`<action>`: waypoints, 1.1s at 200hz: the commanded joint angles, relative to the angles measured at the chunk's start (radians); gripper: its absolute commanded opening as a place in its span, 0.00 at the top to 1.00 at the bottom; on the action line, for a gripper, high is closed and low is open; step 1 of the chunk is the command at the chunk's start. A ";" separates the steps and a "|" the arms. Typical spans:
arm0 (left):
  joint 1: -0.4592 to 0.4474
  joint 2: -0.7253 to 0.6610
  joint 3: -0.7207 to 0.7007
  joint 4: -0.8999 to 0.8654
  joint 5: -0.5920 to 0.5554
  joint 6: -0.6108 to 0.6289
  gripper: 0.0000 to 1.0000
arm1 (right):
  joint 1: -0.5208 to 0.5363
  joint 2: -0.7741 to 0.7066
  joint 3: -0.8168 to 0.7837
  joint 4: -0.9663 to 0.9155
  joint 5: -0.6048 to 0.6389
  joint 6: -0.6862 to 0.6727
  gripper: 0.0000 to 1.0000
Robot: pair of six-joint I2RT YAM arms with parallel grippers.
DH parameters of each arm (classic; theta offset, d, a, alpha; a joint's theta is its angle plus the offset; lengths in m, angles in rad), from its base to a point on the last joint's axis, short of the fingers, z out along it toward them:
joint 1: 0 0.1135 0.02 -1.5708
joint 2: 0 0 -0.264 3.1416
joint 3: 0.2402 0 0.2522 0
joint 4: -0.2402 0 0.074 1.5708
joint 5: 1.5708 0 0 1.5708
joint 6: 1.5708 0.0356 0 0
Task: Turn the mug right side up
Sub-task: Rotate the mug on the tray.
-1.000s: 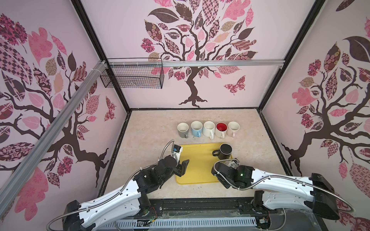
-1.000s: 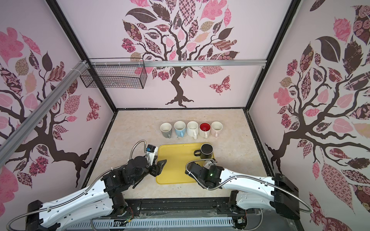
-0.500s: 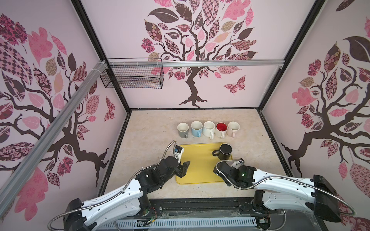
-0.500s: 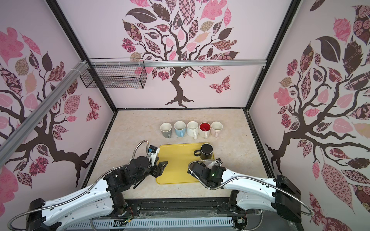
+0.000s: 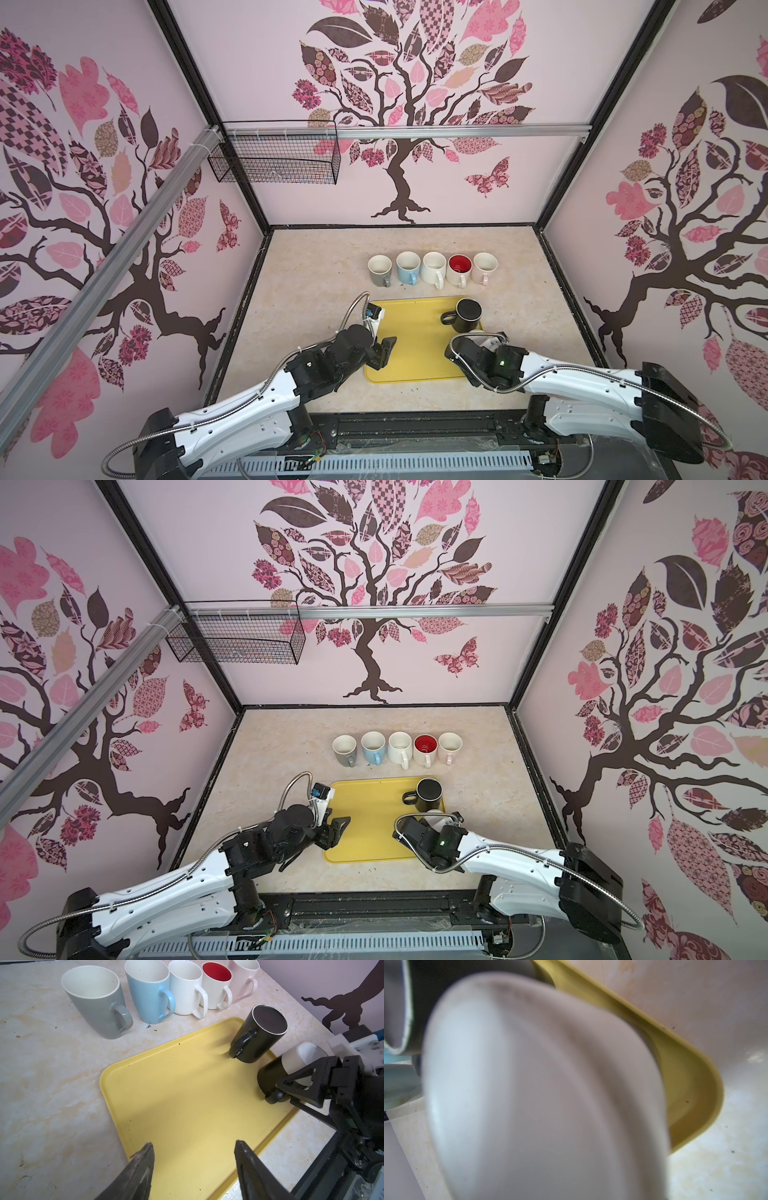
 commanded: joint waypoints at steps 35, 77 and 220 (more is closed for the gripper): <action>0.005 -0.002 -0.021 0.031 0.010 -0.009 0.35 | -0.005 -0.101 -0.052 -0.156 -0.016 0.035 0.41; 0.005 0.000 -0.032 0.046 0.008 -0.014 0.35 | -0.004 -0.204 -0.062 -0.287 0.019 -0.018 0.52; 0.005 -0.001 -0.041 0.055 0.005 -0.023 0.35 | -0.005 -0.090 0.055 -0.430 0.105 -0.342 0.49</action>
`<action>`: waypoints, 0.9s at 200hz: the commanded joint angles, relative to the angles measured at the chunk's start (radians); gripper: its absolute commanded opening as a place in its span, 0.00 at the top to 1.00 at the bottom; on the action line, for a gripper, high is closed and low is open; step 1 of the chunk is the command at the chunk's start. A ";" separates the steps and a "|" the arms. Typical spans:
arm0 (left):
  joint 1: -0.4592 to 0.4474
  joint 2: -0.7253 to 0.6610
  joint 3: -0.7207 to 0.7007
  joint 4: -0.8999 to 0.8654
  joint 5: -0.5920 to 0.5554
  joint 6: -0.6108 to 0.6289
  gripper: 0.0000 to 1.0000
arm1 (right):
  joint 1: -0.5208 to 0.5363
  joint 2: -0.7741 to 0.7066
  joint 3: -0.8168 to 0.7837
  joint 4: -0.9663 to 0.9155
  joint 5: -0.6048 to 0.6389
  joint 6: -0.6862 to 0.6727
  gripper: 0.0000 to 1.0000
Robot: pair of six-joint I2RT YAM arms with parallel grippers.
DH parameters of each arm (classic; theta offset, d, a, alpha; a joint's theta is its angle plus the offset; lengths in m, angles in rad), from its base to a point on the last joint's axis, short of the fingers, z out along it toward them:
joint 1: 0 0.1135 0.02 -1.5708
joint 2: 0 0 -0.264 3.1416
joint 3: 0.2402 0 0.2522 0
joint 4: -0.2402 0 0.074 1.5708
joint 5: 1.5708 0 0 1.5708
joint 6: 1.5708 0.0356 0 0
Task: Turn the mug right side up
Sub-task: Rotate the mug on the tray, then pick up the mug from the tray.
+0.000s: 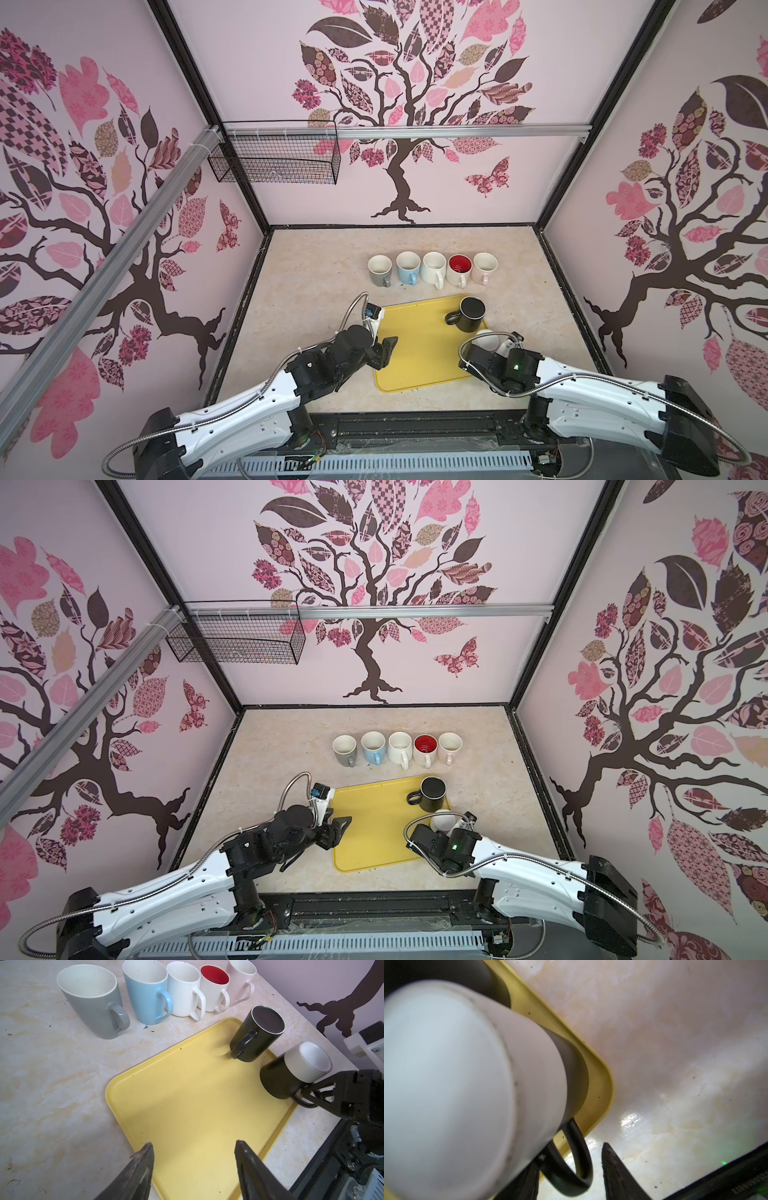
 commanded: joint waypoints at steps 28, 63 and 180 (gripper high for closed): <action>0.006 0.001 -0.030 0.023 -0.004 -0.004 0.35 | -0.004 0.027 0.068 -0.045 0.048 -0.251 0.46; 0.006 0.000 -0.034 0.030 -0.005 -0.008 0.35 | -0.004 -0.076 0.020 -0.006 0.034 -0.328 0.44; 0.008 0.020 -0.047 0.055 0.015 -0.024 0.35 | -0.018 -0.098 -0.037 0.025 0.009 -0.406 0.58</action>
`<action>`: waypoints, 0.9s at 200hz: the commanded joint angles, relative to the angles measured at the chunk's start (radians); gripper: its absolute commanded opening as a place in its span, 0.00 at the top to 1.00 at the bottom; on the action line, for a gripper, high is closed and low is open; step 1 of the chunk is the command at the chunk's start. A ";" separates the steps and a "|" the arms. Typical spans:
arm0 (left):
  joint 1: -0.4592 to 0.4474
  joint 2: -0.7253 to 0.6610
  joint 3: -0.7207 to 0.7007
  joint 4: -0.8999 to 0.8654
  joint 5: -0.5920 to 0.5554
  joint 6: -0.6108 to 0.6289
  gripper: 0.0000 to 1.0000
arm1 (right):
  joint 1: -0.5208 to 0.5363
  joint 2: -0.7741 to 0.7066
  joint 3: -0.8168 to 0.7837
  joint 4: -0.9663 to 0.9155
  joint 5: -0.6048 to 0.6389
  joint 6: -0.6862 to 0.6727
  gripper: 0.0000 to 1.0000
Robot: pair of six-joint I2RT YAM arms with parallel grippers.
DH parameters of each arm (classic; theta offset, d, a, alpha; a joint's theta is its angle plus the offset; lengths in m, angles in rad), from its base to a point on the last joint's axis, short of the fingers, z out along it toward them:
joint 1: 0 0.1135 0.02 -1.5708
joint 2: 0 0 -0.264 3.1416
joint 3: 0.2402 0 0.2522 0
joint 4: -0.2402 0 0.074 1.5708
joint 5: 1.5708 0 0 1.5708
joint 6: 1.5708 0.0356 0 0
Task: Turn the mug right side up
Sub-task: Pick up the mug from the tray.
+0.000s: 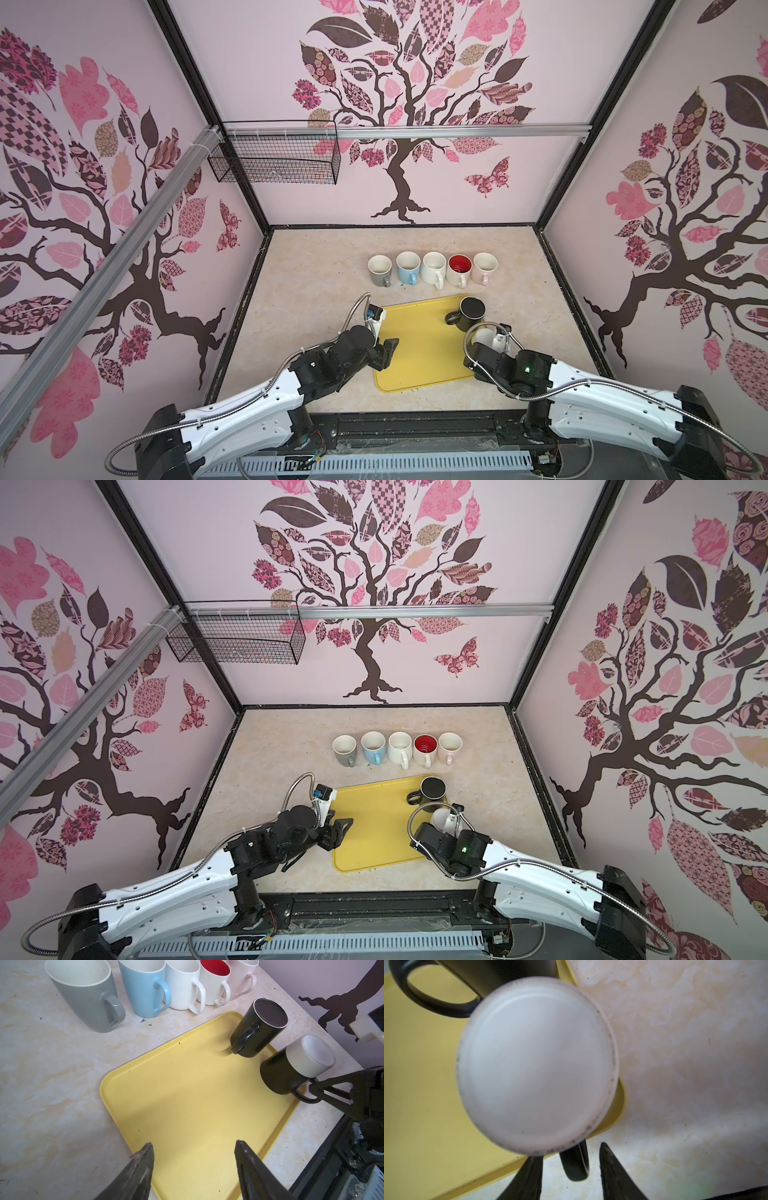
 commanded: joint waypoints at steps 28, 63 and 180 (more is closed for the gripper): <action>0.006 -0.014 -0.040 0.033 -0.004 -0.014 0.35 | -0.028 -0.005 -0.043 0.027 0.014 -0.008 0.59; 0.006 -0.008 -0.039 0.034 -0.003 -0.013 0.35 | -0.032 0.006 -0.057 0.054 0.026 -0.011 0.61; 0.006 0.003 -0.041 0.043 0.000 -0.015 0.35 | -0.036 -0.011 -0.052 0.067 0.071 -0.060 1.00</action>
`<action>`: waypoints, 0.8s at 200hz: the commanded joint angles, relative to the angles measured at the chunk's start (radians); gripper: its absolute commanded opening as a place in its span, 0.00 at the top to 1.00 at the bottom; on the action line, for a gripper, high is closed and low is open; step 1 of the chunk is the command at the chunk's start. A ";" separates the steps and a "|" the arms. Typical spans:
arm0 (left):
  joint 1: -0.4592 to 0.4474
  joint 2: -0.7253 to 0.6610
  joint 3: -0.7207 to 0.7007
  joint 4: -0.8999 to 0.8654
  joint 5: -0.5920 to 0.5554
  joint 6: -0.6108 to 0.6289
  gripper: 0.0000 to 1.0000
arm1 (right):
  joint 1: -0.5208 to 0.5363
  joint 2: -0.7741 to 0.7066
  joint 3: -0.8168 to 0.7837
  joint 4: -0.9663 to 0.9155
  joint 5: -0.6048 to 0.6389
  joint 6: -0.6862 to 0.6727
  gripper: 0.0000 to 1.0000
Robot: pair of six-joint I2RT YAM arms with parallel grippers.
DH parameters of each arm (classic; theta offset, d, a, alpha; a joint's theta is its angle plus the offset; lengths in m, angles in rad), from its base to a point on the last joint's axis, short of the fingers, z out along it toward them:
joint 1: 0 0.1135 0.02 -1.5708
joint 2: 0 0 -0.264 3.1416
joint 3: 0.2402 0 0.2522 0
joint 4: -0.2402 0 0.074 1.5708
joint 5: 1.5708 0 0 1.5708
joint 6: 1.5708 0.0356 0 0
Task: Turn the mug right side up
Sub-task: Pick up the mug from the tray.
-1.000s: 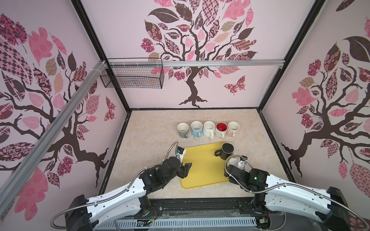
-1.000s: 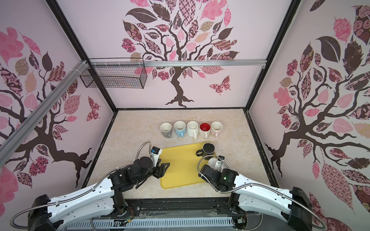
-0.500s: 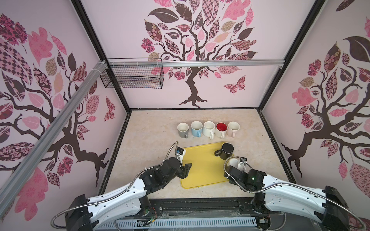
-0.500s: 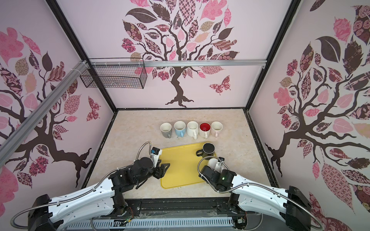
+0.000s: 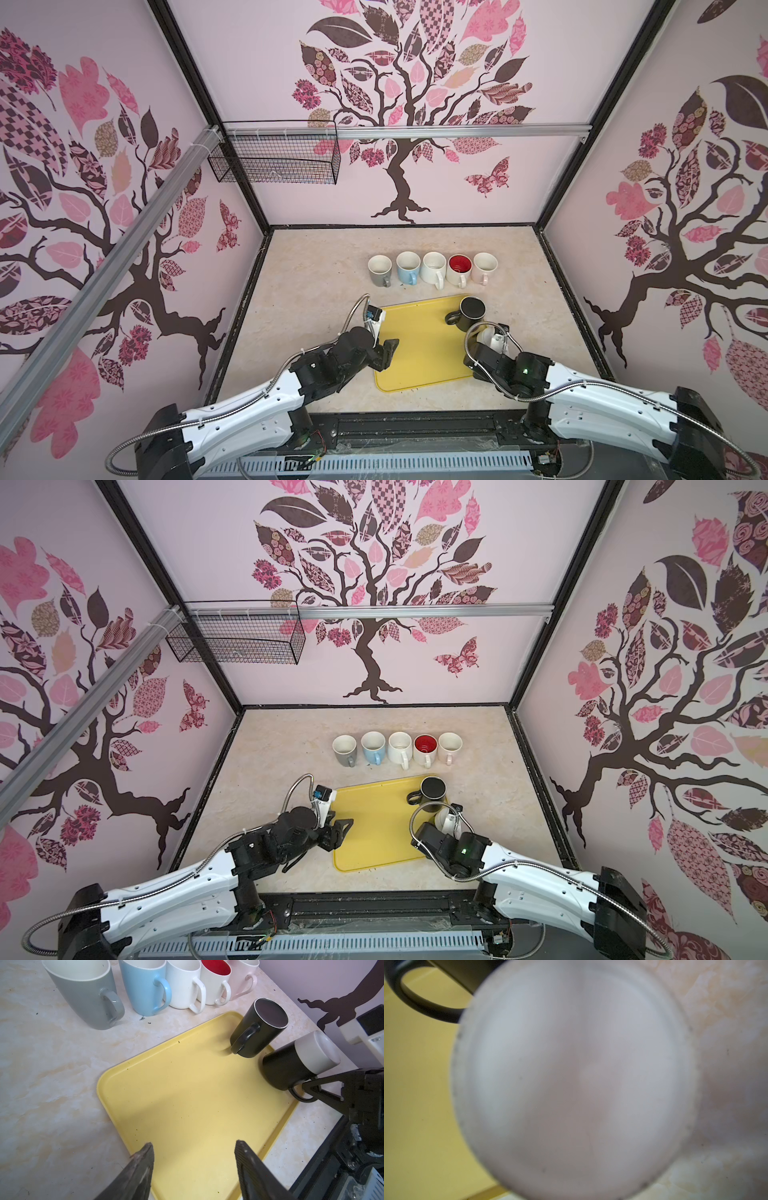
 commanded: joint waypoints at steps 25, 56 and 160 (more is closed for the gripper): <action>0.006 0.009 -0.017 0.015 0.001 -0.001 0.35 | -0.009 -0.005 0.014 -0.035 0.054 -0.024 1.00; 0.006 -0.001 -0.007 -0.007 -0.003 -0.007 0.35 | -0.008 -0.029 0.056 -0.058 0.058 -0.054 1.00; 0.009 -0.269 0.017 -0.092 0.012 -0.106 0.37 | -0.009 -0.159 0.297 0.243 -0.177 -0.266 1.00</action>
